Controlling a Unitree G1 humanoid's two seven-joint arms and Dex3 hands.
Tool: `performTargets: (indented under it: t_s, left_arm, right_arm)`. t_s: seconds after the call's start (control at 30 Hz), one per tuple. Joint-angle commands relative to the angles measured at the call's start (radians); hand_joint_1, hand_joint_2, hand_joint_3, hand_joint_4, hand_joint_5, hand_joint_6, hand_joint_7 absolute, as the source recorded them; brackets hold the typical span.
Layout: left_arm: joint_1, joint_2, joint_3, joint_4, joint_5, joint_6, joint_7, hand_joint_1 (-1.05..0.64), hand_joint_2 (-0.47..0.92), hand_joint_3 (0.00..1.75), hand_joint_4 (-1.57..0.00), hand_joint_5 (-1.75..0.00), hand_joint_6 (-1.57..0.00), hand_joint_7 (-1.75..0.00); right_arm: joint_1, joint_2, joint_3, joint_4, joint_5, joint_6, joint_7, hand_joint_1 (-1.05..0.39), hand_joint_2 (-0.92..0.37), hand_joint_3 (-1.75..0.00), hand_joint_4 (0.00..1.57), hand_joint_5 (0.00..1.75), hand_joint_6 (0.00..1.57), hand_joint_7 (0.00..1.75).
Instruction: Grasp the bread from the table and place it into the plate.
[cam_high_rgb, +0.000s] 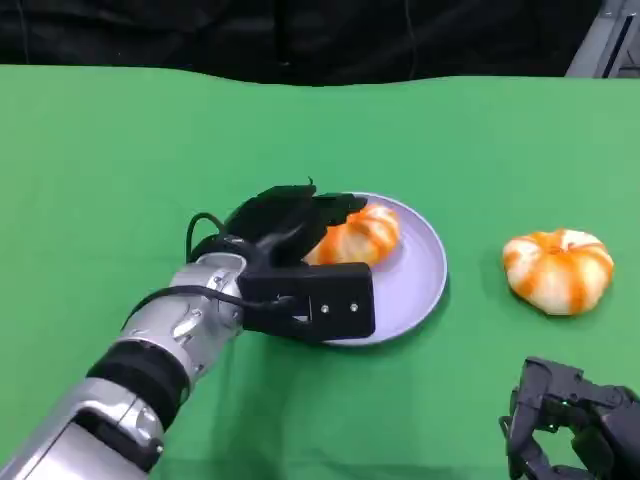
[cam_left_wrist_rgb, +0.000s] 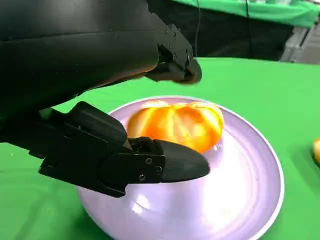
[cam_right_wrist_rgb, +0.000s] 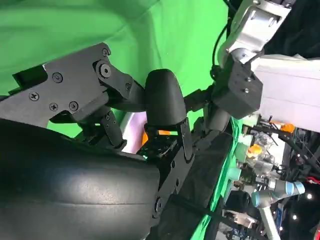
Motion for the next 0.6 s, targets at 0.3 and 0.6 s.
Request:
performTargets:
  t_s: [0.3, 0.6]
  left_arm:
    - [0.093, 0.124, 0.047, -0.285, -0.046, 0.008, -0.09, -1.02, 0.92, 0.76, 0.0, 0.0, 0.0, 0.0]
    - [0.344, 0.124, 0.358, -0.726, -0.612, 0.193, -0.425, -0.06, 0.9, 0.49, -0.96, -0.29, -0.93, -0.2]
  right_arm:
    - [-0.02, -0.001, -0.005, 0.034, 0.002, -0.019, -0.006, -0.14, -0.62, -1.07, 0.81, 1.75, 0.68, 1.7]
    - [-0.01, -0.002, -0.001, 0.013, 0.0, 0.001, -0.007, -0.14, -0.62, -1.06, 0.81, 1.75, 0.69, 1.69]
